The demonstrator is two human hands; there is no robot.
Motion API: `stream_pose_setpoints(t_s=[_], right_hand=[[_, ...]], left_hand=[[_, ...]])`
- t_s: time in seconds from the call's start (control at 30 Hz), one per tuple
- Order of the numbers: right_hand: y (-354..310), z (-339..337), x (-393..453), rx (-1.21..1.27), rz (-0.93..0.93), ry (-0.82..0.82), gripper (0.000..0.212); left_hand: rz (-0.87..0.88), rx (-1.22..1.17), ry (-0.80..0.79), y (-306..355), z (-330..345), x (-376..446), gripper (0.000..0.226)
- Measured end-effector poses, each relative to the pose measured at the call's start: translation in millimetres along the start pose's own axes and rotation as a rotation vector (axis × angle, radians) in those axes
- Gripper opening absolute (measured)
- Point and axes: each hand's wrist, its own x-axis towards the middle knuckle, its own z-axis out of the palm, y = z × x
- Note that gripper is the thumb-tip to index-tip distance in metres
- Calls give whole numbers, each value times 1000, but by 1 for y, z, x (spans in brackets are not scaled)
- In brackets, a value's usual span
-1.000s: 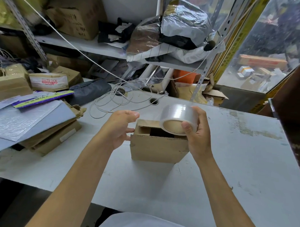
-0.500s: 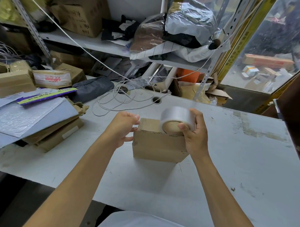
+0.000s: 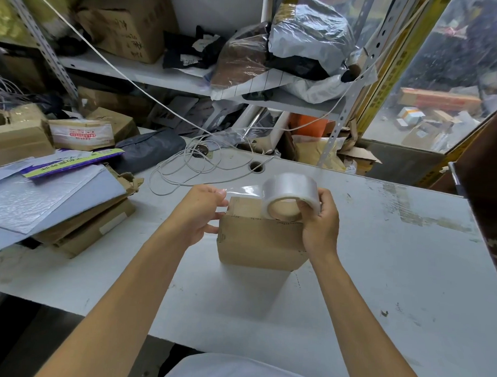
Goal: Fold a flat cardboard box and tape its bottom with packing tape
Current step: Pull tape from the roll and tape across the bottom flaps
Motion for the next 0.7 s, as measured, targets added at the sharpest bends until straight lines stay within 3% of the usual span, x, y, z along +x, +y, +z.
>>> stream_pose_setpoints(t_s=[0.23, 0.37, 0.47, 0.7], right_hand=[[-9, 0, -3, 79, -20, 12, 48], [-17, 1, -2, 66, 78, 88, 31], [-16, 3, -6, 16, 88, 119, 57], [-7, 5, -8, -191, -44, 187, 94]], left_hand=[[19, 46, -44, 5, 7, 0, 17], [7, 72, -50, 6, 9, 2, 19], [4, 67, -53, 4, 7, 3, 20], [12, 44, -14, -11, 7, 9, 16]])
